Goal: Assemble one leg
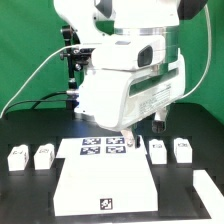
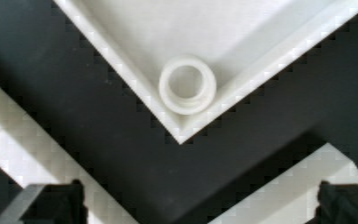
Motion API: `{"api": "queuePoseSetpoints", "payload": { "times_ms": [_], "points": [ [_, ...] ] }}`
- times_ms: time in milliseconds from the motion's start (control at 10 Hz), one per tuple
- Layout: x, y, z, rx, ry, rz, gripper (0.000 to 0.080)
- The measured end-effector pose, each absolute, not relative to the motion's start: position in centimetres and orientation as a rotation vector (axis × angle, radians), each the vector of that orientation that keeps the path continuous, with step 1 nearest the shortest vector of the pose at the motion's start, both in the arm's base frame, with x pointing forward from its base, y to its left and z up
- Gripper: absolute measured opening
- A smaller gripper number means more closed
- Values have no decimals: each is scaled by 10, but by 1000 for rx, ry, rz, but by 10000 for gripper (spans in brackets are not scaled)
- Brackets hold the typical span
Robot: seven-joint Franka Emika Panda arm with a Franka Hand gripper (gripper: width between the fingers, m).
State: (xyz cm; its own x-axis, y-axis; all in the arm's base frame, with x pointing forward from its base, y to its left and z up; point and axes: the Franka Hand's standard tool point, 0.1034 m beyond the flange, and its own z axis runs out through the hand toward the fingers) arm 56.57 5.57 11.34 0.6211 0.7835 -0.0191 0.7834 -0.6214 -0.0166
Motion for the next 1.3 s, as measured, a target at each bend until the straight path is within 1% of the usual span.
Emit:
{"api": "queuePoseSetpoints", "payload": {
  "times_ms": [800, 900, 1000, 1100, 1300],
  "points": [
    [565, 56, 113, -2803, -1405, 34, 650],
    [556, 60, 109, -2788, -1443, 7, 650],
    [535, 55, 107, -2699, -1603, 21, 650],
    [516, 45, 107, -2603, -1747, 40, 650],
    [494, 29, 99, -2402, -2023, 18, 650]
  ]
}}
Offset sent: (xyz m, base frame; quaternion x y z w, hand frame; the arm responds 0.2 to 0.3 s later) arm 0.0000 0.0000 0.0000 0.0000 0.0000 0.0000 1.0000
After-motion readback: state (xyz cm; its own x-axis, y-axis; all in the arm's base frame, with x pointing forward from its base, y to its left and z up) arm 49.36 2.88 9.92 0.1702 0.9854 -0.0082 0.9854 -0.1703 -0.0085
